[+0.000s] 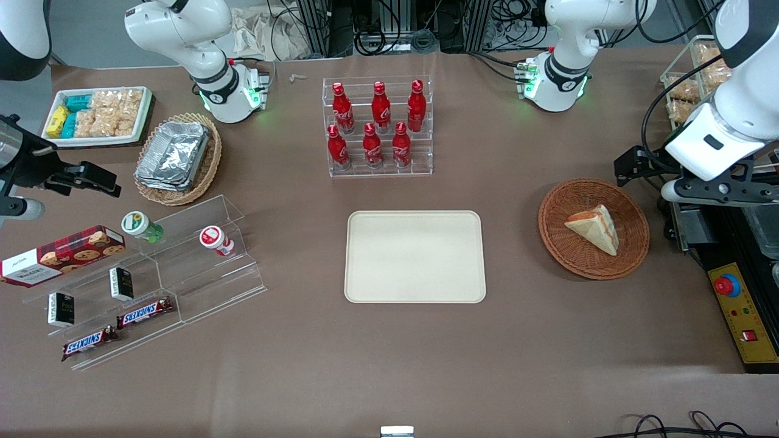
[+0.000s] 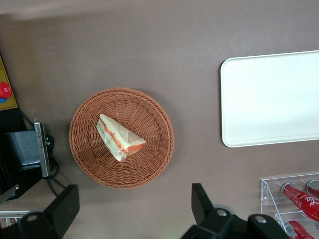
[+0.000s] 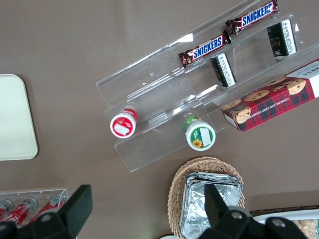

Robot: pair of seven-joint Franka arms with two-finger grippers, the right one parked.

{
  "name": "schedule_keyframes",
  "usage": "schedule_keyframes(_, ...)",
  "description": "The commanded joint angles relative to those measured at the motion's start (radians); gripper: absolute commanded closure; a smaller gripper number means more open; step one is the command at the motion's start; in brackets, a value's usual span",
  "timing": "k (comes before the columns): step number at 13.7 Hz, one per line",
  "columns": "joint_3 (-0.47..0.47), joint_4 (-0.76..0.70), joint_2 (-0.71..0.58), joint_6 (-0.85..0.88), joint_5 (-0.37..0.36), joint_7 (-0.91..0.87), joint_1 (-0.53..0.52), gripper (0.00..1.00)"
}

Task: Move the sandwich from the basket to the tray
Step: 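Move the left gripper over the sandwich in the wicker basket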

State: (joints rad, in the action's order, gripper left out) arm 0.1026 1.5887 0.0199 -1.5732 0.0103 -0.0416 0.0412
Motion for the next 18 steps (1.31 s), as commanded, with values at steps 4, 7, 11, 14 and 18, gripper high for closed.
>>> schedule_keyframes(4,-0.001,-0.067,0.014,0.045,-0.003,-0.017,-0.006,0.0)
schedule_keyframes(7,-0.006,-0.067,0.005,0.05,-0.001,-0.017,-0.007,0.0)
schedule_keyframes(11,-0.004,-0.053,0.0,0.082,-0.004,-0.14,-0.007,0.0)
schedule_keyframes(14,-0.004,-0.044,-0.001,0.085,-0.004,-0.268,-0.007,0.0)
schedule_keyframes(18,-0.007,0.031,-0.017,0.088,-0.006,-0.405,-0.01,0.0)
